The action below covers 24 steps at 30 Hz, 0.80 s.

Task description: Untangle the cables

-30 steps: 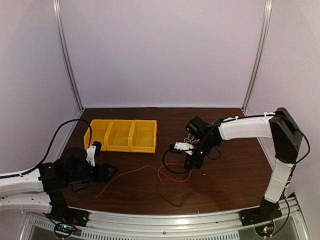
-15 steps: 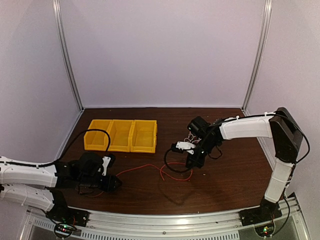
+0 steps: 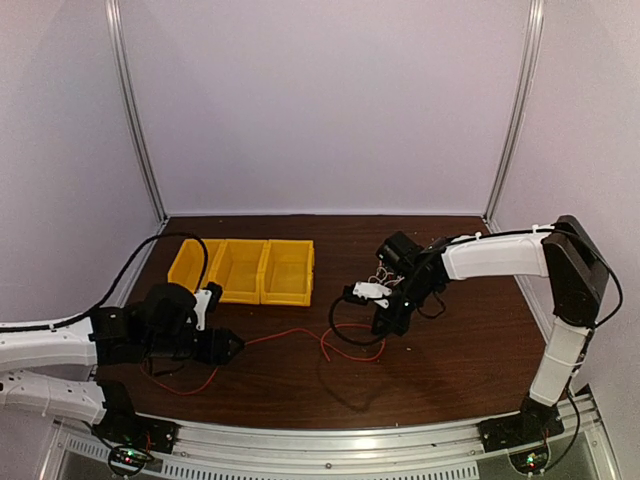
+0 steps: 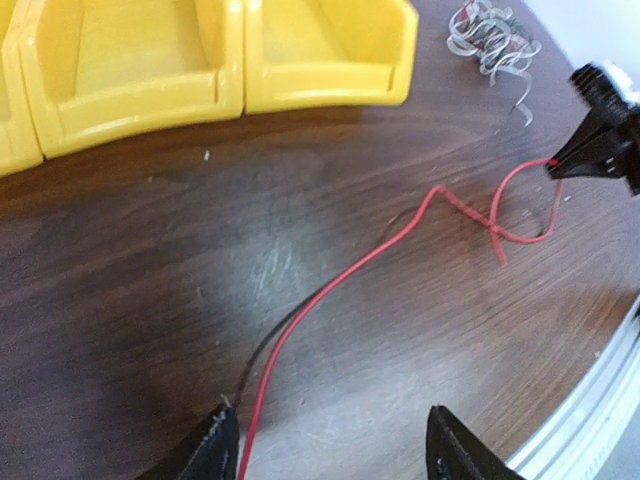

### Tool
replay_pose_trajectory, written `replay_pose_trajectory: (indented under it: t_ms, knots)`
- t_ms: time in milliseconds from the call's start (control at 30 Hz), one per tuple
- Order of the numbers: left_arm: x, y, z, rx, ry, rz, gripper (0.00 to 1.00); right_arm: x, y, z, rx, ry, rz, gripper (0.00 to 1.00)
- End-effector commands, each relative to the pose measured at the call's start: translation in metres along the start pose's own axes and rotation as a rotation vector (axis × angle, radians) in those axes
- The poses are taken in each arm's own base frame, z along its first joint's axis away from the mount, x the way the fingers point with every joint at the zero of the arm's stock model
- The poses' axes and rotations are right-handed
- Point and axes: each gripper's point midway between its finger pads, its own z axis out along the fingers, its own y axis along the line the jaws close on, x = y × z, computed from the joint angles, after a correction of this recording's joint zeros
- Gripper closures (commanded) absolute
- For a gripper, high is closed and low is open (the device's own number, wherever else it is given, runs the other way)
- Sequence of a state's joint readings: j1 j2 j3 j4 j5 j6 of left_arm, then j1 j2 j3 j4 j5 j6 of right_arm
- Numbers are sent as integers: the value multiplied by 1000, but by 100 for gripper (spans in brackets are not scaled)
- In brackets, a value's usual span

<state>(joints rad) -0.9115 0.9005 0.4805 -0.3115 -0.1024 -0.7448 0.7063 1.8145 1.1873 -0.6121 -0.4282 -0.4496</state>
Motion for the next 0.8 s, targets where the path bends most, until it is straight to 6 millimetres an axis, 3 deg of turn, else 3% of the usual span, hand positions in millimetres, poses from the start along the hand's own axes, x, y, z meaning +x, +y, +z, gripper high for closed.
replay_pose_trajectory:
  t_ms: [0, 100, 167, 233, 333, 367, 533, 767]
  knots:
    - [36, 29, 14, -142, 147, -28, 33, -9, -3, -14, 25, -47, -11, 100]
    - [52, 37, 22, -191, 215, -53, 33, -11, -3, -14, 22, -54, -3, 100]
    - [58, 33, 27, -165, 244, -61, 43, -12, -2, -15, 20, -61, 0, 100]
    - [56, 25, 29, -125, 239, -67, 56, -14, -1, -15, 15, -67, 4, 100]
    - [41, 12, 27, -53, 174, -72, 96, -17, 0, -15, 8, -82, 5, 100]
    - [36, 7, 25, -27, 145, -75, 100, -19, 0, -15, 6, -89, 6, 100]
    - [7, -19, 27, 104, 18, -77, 100, -36, 8, -8, -71, -117, 17, 100]
    - [-58, -65, 24, 309, -250, -102, 100, -87, 40, 0, -270, -197, 19, 100]
